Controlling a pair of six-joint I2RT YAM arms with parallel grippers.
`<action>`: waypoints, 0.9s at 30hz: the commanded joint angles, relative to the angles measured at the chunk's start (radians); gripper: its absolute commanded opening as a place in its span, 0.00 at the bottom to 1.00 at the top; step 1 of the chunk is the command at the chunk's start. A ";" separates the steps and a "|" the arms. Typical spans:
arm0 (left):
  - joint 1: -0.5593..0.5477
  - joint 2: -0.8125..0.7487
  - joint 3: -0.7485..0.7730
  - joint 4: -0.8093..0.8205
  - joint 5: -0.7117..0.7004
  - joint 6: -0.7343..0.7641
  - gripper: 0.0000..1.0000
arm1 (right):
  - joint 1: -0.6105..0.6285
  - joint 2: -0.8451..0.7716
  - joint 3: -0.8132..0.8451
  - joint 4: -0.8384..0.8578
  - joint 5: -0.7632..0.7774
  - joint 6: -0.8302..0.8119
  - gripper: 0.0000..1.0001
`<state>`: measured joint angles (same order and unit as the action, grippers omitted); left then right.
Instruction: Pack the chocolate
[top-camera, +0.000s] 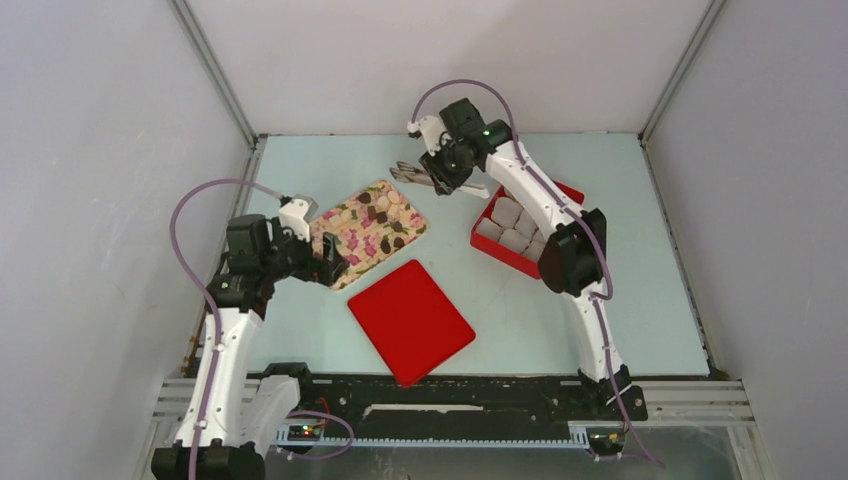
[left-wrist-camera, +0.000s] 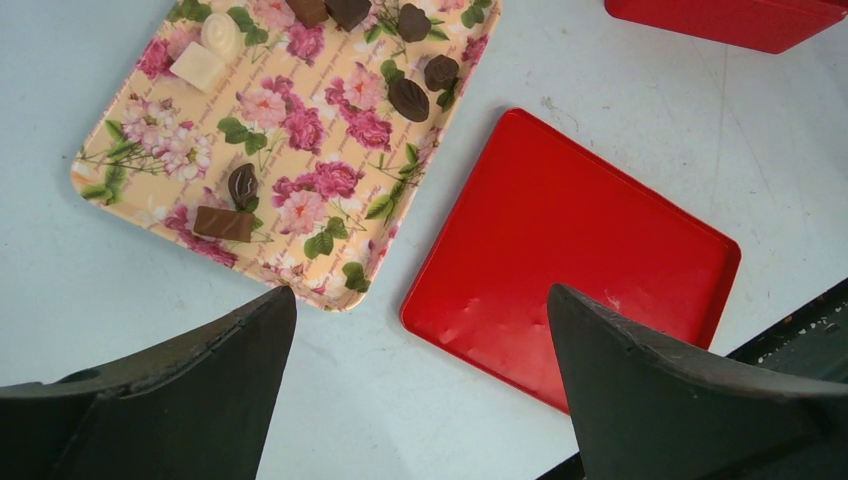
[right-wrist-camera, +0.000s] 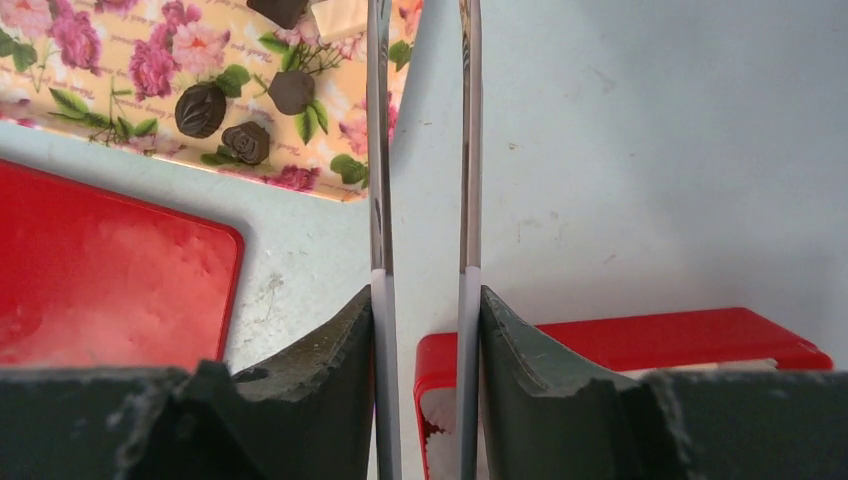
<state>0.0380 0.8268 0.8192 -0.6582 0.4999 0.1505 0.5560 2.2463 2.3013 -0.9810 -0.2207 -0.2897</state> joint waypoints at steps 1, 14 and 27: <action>0.016 -0.025 0.006 0.005 -0.005 0.015 1.00 | 0.033 0.038 0.083 -0.041 -0.031 0.032 0.40; 0.026 -0.009 0.011 0.011 0.005 0.010 1.00 | 0.071 0.084 0.047 -0.061 -0.048 0.017 0.47; 0.033 -0.001 0.012 0.012 0.010 0.008 1.00 | 0.076 0.127 0.045 -0.068 0.003 0.009 0.48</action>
<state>0.0608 0.8242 0.8192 -0.6601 0.5007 0.1501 0.6281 2.3756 2.3222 -1.0569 -0.2291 -0.2726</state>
